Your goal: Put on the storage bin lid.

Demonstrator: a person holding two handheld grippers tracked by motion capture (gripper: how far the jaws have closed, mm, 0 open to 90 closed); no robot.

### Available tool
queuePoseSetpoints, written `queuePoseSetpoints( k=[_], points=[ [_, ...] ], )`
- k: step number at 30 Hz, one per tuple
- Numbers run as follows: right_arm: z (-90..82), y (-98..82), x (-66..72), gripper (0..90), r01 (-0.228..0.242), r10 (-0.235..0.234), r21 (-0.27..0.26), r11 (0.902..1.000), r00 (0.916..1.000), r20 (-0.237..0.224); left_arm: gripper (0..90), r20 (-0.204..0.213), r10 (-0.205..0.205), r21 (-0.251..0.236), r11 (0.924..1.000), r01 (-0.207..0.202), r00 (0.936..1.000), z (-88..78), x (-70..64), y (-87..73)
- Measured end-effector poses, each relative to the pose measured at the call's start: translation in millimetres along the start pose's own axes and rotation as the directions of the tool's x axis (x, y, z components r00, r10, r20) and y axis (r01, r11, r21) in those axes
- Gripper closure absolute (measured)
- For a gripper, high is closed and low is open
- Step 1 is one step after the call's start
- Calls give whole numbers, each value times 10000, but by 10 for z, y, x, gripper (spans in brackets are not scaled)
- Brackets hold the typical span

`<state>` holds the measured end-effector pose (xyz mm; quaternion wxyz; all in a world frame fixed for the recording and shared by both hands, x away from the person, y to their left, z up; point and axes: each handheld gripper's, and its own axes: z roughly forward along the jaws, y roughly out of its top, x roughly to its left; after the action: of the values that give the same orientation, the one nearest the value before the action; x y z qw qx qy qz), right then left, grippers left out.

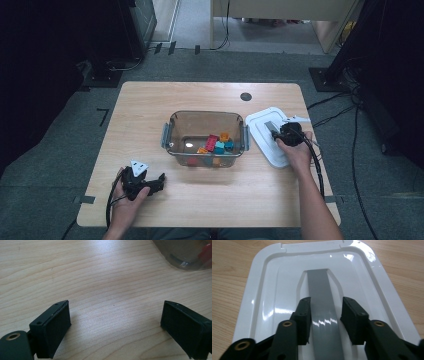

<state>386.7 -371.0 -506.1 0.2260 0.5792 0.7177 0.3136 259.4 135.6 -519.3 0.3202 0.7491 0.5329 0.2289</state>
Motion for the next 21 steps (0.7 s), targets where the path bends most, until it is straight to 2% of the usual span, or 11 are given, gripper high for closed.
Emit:
queuePoseSetpoints(
  k=[1, 9, 12, 16, 21],
  points=[
    [-1, 3, 5, 665, -2, 3, 14, 10000, 10000, -56, 87, -2, 0, 5, 10000, 0, 10000, 2, 0, 2],
    [-27, 0, 40, 681, 239, -238, 45, 9997, 9996, -141, 81, -159, -163, 11, 9999, 163, 9997, 30, -1, 26],
    [-50, 4, 39, 683, -7, 9, 141, 9999, 9998, -189, 70, -285, -272, 31, 9996, 273, 9992, 30, -10, 27],
    [-131, 22, 52, 683, 187, -184, 93, 9998, 9993, -335, 71, -64, -32, 165, 9999, 33, 10000, 7, 26, 21],
    [-300, 81, 41, 683, 169, -179, -204, 9996, 9985, -521, 78, 78, -21, 392, 9992, 18, 10000, -24, 69, 33]
  ],
)
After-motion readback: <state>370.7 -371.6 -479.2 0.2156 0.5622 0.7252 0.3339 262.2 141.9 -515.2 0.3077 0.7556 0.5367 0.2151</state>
